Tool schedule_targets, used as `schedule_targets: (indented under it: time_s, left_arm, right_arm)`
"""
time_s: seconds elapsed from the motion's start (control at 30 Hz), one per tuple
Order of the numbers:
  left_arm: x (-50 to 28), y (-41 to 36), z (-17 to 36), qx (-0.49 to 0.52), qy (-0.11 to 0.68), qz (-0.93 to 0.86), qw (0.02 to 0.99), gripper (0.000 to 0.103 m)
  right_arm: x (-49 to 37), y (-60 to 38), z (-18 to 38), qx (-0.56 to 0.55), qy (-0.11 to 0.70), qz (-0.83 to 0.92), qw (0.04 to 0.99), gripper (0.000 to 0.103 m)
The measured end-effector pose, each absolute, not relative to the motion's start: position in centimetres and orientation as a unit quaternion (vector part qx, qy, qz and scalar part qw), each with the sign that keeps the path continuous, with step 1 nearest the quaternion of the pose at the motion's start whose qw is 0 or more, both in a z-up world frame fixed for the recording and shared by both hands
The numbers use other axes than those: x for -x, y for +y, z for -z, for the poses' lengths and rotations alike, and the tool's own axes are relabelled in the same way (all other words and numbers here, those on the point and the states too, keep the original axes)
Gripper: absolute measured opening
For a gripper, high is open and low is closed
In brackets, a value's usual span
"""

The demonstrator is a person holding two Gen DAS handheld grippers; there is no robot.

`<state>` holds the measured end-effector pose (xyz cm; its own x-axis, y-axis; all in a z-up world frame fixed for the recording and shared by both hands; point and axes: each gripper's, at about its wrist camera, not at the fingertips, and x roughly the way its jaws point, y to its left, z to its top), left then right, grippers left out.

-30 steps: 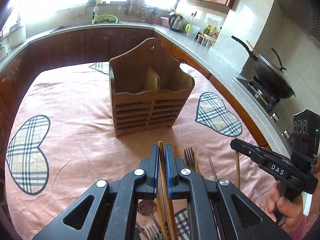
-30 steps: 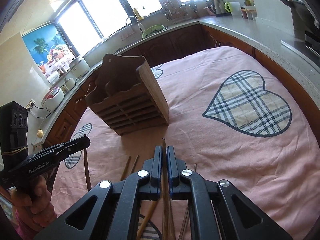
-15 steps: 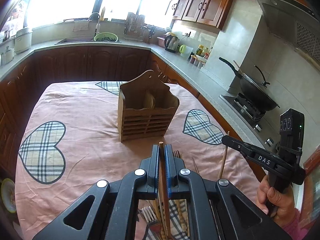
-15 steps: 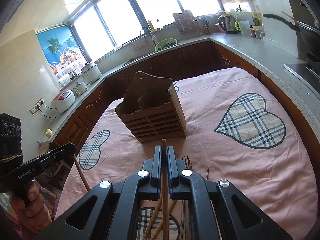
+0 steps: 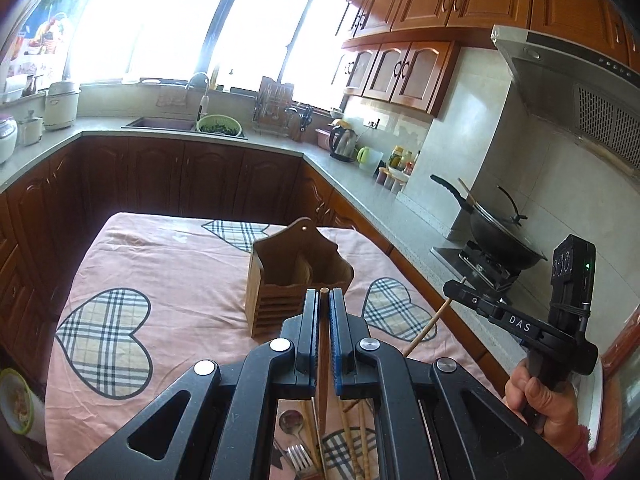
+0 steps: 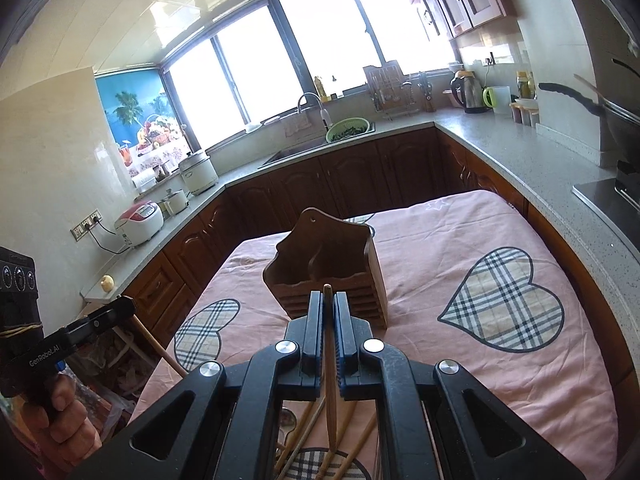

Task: Organize utensils
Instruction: 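Lift the left tool's chopstick toward the wooden holder while the right tool carries its chopstick, then lower the left tool's chopstick into the holder while the right tool inserts its chopstick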

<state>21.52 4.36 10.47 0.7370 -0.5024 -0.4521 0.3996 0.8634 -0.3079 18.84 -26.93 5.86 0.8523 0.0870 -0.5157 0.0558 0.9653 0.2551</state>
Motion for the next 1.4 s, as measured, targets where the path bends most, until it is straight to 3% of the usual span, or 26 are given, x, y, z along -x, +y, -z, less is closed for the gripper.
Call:
schedule_targets:
  time_s: [0.93, 1.4]
  left_arm:
    - [-29.6, 3.6, -11.4, 0.145, 0.142, 0.186, 0.961, 0.003]
    - [-38.0, -2.2, -2.2, 0.147, 0.169, 0.135, 0.965, 0.003]
  right_arm:
    - [-27.1, -29.3, -13.2, -0.123, 0.138, 0.018, 0.983, 0.005]
    - [-32.8, -31.4, -6.6, -0.168, 0.149, 0.028, 0.974, 0.005]
